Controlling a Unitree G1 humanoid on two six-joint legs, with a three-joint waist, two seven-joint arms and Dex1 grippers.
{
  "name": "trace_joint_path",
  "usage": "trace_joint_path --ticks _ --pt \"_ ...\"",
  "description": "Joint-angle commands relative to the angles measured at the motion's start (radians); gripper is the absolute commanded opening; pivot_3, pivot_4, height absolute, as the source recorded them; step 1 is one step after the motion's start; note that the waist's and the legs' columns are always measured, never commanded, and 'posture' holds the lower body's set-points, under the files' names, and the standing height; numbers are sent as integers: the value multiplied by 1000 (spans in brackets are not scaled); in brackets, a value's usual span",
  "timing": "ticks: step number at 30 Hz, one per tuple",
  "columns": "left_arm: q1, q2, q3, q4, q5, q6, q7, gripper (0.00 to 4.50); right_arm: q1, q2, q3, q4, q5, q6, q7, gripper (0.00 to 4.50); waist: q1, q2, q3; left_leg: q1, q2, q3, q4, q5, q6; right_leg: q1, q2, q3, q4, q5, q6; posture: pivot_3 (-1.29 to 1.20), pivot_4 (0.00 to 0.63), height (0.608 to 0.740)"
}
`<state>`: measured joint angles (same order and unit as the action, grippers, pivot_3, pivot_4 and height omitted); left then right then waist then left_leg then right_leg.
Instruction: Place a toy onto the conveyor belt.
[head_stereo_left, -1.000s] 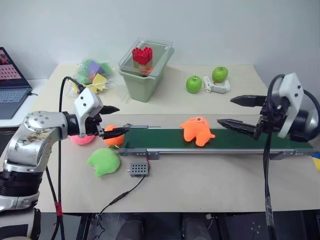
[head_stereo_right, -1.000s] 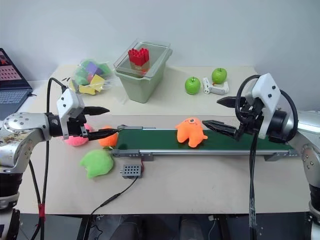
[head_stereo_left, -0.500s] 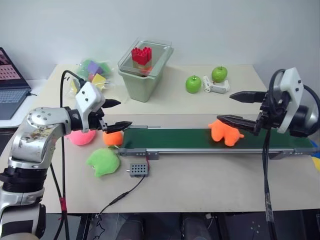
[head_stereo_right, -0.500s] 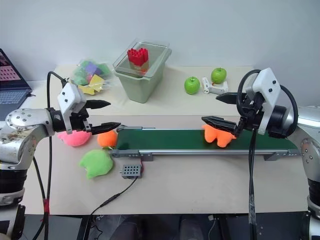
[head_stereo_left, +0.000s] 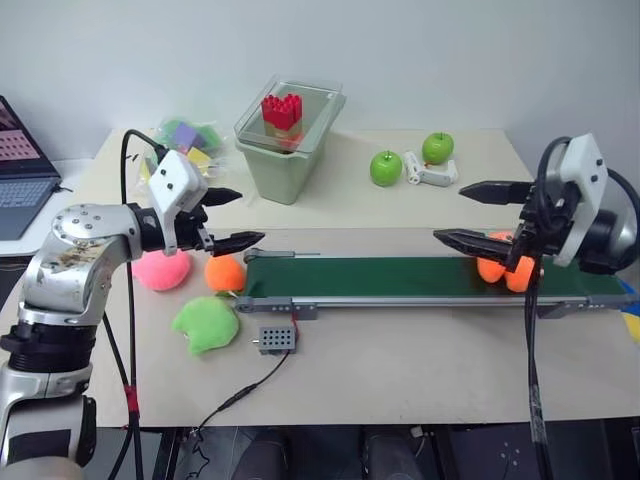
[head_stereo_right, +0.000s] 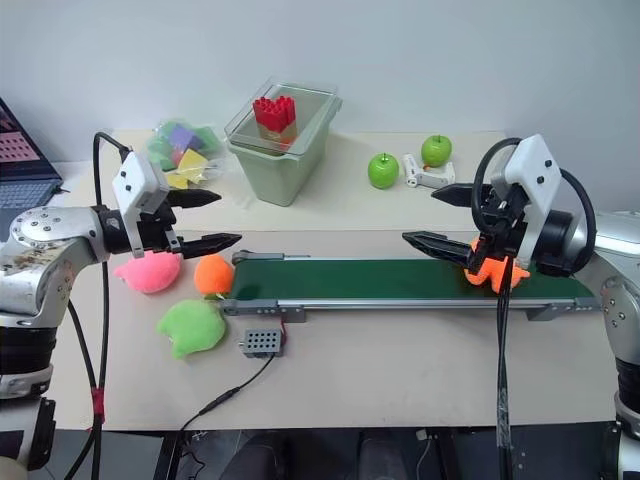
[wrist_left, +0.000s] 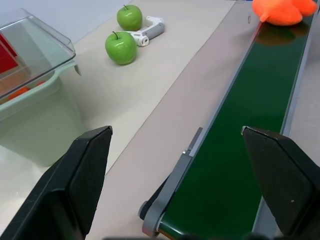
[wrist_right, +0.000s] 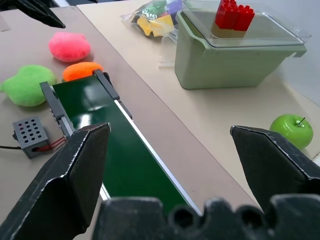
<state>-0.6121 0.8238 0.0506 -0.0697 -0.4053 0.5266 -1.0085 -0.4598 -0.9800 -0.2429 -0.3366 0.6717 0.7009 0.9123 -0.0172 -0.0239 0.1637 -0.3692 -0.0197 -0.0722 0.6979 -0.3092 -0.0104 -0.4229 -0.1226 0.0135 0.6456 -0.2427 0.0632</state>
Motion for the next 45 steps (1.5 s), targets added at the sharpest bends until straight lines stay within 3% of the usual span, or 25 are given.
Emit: trace_joint_path --ticks 1,14,25,45 --pt "-32 -6 6 -2 3 -26 -5 4410 -10 -14 -39 -26 9 -2 -6 4500 0 0 0 0 0 0 0 0 0 0 0 0 0 0 0 0 150 740" --pt "-91 -35 29 11 -13 -12 3 4410 -37 -13 -48 -33 9 -16 -19 4500 0 0 0 0 0 0 0 0 0 0 0 0 0 0 0 0 150 740" --pt "-201 -88 122 3 -156 107 72 4410 -59 -8 -47 -17 16 -20 -11 4500 -2 0 0 0 0 0 1 0 0 0 0 0 0 0 0 0 150 740" --pt "-201 -111 92 -30 -182 113 74 4410 -60 -8 -38 4 -10 -36 -1 4500 -2 0 0 0 0 0 1 0 0 0 0 0 0 0 0 0 150 740"
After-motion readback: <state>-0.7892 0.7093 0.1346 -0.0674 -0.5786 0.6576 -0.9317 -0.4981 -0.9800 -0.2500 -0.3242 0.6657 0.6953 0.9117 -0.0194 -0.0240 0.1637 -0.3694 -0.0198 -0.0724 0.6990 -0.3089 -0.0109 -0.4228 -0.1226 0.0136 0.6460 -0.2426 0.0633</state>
